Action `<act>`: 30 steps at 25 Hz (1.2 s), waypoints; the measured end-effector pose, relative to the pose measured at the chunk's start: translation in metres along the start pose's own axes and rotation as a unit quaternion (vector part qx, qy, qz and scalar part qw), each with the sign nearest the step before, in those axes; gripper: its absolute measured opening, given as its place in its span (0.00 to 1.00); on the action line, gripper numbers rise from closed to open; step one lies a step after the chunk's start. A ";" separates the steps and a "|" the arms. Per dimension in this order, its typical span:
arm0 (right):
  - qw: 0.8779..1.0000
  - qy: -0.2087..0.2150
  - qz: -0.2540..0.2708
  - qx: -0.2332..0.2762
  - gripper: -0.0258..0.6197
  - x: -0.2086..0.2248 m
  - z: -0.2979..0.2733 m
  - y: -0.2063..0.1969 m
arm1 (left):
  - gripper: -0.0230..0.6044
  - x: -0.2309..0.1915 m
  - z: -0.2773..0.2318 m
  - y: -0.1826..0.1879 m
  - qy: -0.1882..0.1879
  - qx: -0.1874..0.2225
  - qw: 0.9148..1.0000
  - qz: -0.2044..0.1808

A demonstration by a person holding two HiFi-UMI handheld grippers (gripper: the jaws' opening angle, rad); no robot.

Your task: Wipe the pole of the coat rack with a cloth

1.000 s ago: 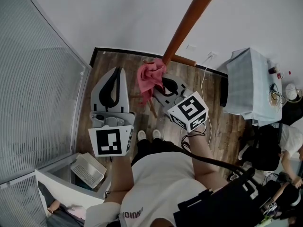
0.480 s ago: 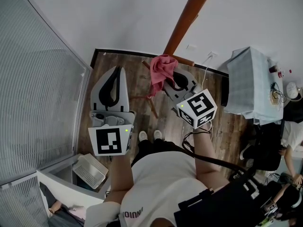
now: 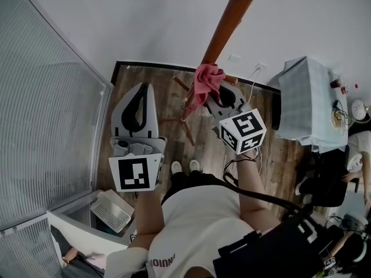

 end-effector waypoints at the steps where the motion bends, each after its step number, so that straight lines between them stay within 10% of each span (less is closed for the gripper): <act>1: 1.000 -0.001 -0.001 -0.001 0.18 0.001 0.000 -0.001 | 0.06 0.000 0.000 0.000 0.000 0.000 1.000 0.000; 30: 1.000 -0.029 0.005 0.004 0.18 0.019 0.035 0.008 | 0.06 0.026 -0.018 -0.005 -0.037 0.005 0.999 0.015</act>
Point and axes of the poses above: the fingertips, and each gripper's own axes: z backward along the fingers, x to its right, y out of its top, the point moved 4 cm from there along z, backward along the fingers, and after that the axes turned 11 degrees about x, right-handed, at the moved point
